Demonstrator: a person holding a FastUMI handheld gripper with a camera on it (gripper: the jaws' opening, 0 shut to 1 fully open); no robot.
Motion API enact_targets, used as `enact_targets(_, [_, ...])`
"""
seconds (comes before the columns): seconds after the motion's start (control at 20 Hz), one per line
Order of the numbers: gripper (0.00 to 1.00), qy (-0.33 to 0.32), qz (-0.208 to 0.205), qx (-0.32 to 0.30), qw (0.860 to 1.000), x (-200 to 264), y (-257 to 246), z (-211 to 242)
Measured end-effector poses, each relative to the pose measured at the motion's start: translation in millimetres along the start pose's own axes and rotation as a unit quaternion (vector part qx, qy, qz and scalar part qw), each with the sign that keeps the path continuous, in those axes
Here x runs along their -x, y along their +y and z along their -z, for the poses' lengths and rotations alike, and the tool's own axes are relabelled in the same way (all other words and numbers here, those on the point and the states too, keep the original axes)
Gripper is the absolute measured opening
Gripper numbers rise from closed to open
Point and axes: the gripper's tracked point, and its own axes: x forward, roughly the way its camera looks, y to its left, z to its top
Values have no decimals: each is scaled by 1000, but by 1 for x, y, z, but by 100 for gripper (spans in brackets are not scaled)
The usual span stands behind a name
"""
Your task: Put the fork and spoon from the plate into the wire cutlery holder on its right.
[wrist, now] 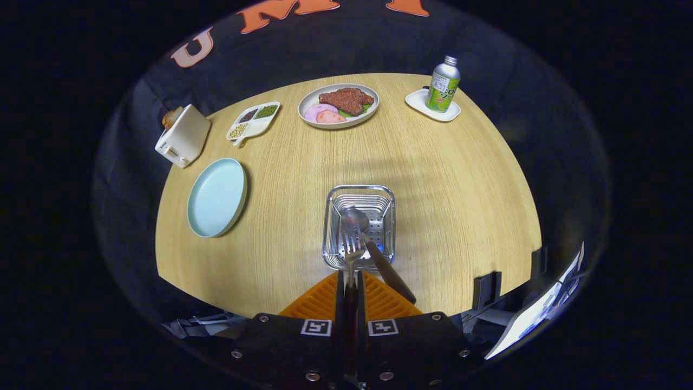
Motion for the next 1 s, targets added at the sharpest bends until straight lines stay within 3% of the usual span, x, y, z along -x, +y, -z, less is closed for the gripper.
enact_targets(0.25, [13, -54, -19, -33, 998, 12, -1, -30])
enact_targets(0.4, [28, -139, -38, -35, 989, 37, 6, -68])
enact_targets(0.6, [55, -262, -61, -27, 963, 86, 23, -123])
enact_targets(0.8, [67, -367, -79, -6, 927, 139, 48, -163])
enact_targets(1.0, [80, -431, -86, 20, 898, 180, 78, -184])
